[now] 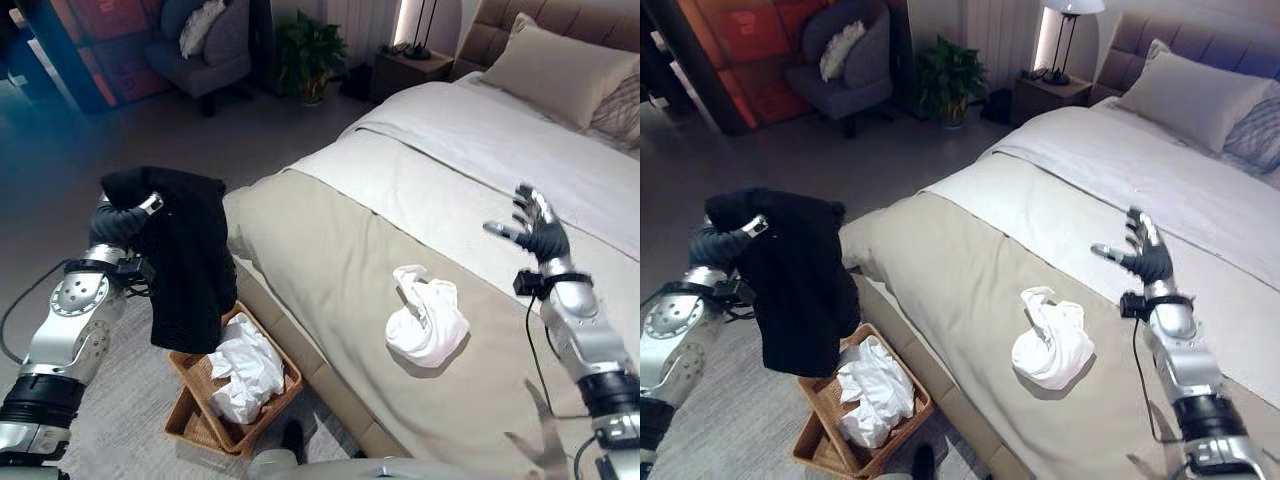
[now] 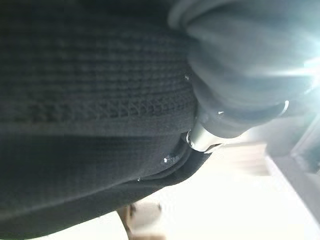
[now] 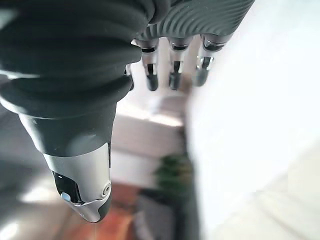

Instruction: Pick up clothes into the bucket

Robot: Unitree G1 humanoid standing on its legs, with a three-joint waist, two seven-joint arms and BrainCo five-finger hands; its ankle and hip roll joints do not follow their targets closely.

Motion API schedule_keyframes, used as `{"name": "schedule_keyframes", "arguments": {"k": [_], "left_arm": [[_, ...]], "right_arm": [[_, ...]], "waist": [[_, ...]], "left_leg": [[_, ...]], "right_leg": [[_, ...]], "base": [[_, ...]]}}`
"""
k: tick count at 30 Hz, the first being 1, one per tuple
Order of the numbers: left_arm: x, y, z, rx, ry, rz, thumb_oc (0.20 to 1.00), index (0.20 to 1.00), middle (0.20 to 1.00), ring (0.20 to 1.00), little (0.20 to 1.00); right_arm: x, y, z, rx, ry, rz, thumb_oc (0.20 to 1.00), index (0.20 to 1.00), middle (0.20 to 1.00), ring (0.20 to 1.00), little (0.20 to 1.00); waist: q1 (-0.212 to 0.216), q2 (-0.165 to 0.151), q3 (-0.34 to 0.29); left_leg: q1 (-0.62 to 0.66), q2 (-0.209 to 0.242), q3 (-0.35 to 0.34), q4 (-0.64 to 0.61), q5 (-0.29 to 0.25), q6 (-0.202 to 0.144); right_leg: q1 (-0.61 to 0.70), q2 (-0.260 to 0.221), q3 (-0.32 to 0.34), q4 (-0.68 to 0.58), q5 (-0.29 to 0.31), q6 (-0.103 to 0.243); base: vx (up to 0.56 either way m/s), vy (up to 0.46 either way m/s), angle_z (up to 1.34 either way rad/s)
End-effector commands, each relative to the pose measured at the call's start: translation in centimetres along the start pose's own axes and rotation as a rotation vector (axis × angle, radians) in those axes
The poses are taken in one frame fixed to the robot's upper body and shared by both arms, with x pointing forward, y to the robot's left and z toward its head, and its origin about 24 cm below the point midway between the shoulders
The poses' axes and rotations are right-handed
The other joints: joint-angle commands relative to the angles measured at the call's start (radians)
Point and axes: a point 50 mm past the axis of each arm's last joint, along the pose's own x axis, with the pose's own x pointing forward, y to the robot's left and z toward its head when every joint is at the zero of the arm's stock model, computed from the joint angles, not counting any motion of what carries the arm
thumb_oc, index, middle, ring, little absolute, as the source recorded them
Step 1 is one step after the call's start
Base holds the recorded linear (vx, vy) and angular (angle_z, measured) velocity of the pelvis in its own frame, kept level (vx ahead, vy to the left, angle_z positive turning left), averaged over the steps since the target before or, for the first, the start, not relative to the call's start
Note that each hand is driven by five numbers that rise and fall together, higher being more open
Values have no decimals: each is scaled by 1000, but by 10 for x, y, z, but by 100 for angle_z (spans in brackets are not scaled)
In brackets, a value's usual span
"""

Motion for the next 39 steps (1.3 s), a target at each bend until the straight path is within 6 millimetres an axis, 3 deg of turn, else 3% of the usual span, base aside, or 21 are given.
{"name": "schedule_keyframes", "arguments": {"k": [1, 3, 4, 8, 12, 21, 26, 35, 36, 37, 38, 39], "left_arm": [[15, 21, 59, 56, -299, 108, 200, 200, 200, 200, 200], [17, 22, 61, 57, -318, 127, 200, 200, 200, 200, 200], [20, 24, 63, 42, -338, 164, 200, 200, 200, 200, 200], [25, 24, 68, 32, -365, 192, 200, 200, 200, 200, 200], [34, 16, 69, -46, -374, 213, 200, 200, 200, 200, 200], [52, 0, 72, -56, -365, 219, 200, 200, 200, 200, 200], [64, -13, 65, -40, -319, 223, 200, 200, 200, 200, 200], [77, -22, 51, -22, -242, 250, 219, 219, 219, 219, 219], [78, -21, 48, -5, -225, 259, 633, 633, 633, 633, 633], [78, -21, 48, -5, -226, 259, 890, 890, 890, 890, 890], [79, -21, 45, 20, -208, 270, 1000, 1000, 1000, 1000, 1000], [80, -20, 43, 46, -190, 279, 1000, 1000, 1000, 1000, 1000]], "right_arm": [[5, 5, 7, -14, -61, -6, 1000, 1000, 1000, 1000, 1000], [1, 8, -8, -6, -13, -14, 1000, 1000, 1000, 1000, 1000], [-4, 13, -30, -6, 70, -18, 1000, 1000, 1000, 1000, 1000], [-9, 17, -47, -6, 134, -17, 1000, 1000, 1000, 1000, 1000], [-14, 21, -65, 30, 209, -56, 1000, 1000, 1000, 1000, 1000], [-3, 36, -56, 25, 169, -42, 1000, 1000, 1000, 1000, 1000], [6, 42, -44, 47, 119, -49, 1000, 1000, 1000, 1000, 1000], [14, 48, -25, 85, 40, -56, 1000, 1000, 1000, 1000, 1000], [16, 48, -22, 87, 30, -57, 1000, 1000, 1000, 1000, 1000], [16, 48, -22, 87, 30, -58, 1000, 1000, 1000, 1000, 1000], [16, 48, -20, 88, 20, -59, 1000, 1000, 1000, 1000, 1000], [17, 49, -18, 88, 15, -58, 1000, 1000, 1000, 1000, 1000]], "waist": [[20, -23, 12], [18, -13, 63], [14, -4, 116], [13, -2, 164], [9, -3, 249], [10, -27, 341], [0, -48, 342], [-24, -75, 342], [-27, -78, 342], [-27, -78, 342], [-30, -80, 342], [-34, -83, 342]], "left_leg": [[-35, 3, -5, 123, -124, -7], [-95, -13, -16, 183, -136, 3], [-151, -21, -25, 244, -145, 12], [-239, -32, -34, 327, -161, 18], [-415, -38, -48, 481, -190, 14], [-599, -32, -68, 592, -227, 7], [-729, -28, -69, 634, -234, 8], [-852, -19, -67, 675, -241, 12], [-858, -18, -66, 674, -241, 12], [-859, -18, -66, 674, -241, 13], [-867, -15, -63, 673, -241, 12], [-873, -14, -61, 673, -239, 13]], "right_leg": [[-127, -123, -17, 106, 54, 84], [-191, -140, -19, 180, 35, 76], [-255, -157, -12, 261, 16, 65], [-336, -182, -7, 347, -5, 58], [-490, -213, -2, 490, -50, 46], [-668, -221, 7, 611, -103, 52], [-795, -220, 10, 644, -104, 52], [-923, -208, 21, 663, -92, 55], [-930, -206, 21, 660, -89, 57], [-931, -206, 22, 660, -89, 57], [-941, -204, 22, 656, -86, 58], [-948, -202, 22, 653, -82, 59]], "base": [[-178, 60, 10], [-248, 103, 13], [-215, 117, 18], [-100, 55, 10], [-118, 21, 14], [-30, -15, 9], [1, -1, 1], [2, 8, -2], [0, 13, -3], [-5, 18, -4], [-1, 17, -5], [-7, 31, -13]]}}
